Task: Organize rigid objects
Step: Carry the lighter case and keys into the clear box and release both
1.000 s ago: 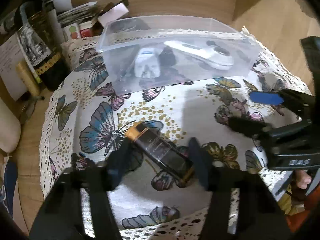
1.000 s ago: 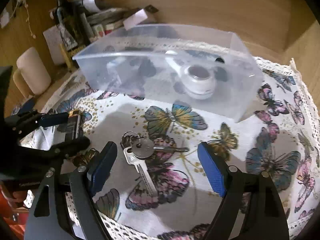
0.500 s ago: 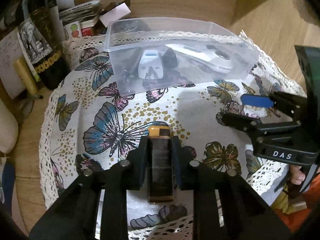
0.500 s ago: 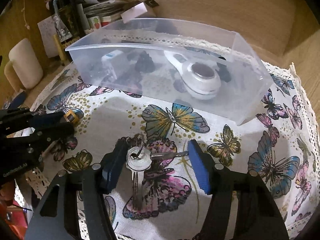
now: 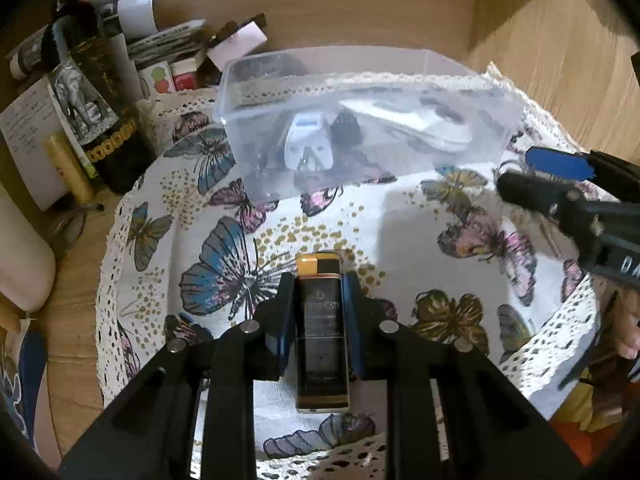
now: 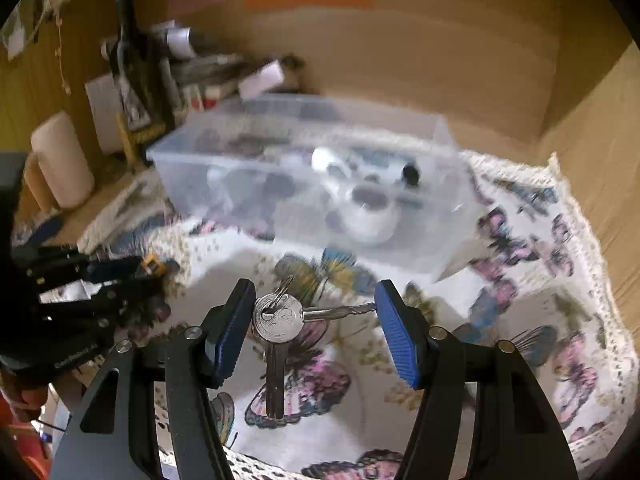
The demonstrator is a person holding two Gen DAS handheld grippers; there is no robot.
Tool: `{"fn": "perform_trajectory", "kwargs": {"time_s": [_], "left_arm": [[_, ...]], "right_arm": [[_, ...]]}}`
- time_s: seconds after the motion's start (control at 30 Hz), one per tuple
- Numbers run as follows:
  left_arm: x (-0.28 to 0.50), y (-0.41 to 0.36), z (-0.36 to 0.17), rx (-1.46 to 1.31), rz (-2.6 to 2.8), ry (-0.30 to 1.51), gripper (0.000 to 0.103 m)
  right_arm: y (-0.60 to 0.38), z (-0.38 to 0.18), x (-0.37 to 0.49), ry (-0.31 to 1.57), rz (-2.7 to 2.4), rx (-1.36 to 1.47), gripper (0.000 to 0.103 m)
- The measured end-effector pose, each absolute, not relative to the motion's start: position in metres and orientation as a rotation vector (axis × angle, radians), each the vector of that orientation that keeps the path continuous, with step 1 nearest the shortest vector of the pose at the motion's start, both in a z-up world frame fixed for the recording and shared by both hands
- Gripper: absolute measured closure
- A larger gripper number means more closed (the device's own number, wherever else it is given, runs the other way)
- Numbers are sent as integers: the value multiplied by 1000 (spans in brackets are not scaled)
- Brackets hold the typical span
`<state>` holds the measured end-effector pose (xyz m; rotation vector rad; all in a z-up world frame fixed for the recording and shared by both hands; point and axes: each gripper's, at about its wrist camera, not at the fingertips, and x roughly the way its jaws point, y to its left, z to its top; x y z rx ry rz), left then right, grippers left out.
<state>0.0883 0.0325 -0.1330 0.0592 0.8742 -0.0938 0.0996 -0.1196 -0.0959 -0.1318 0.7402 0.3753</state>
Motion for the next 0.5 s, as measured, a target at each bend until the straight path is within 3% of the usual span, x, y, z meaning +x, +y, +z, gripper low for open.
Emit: {"fn": "perform_trajectory", "kwargs": {"time_s": [0.5], "left_arm": [[94,47,-49,-14,-80,631,80]], "right_arm": [[-137,-26,117,552,353,-59,44]]}}
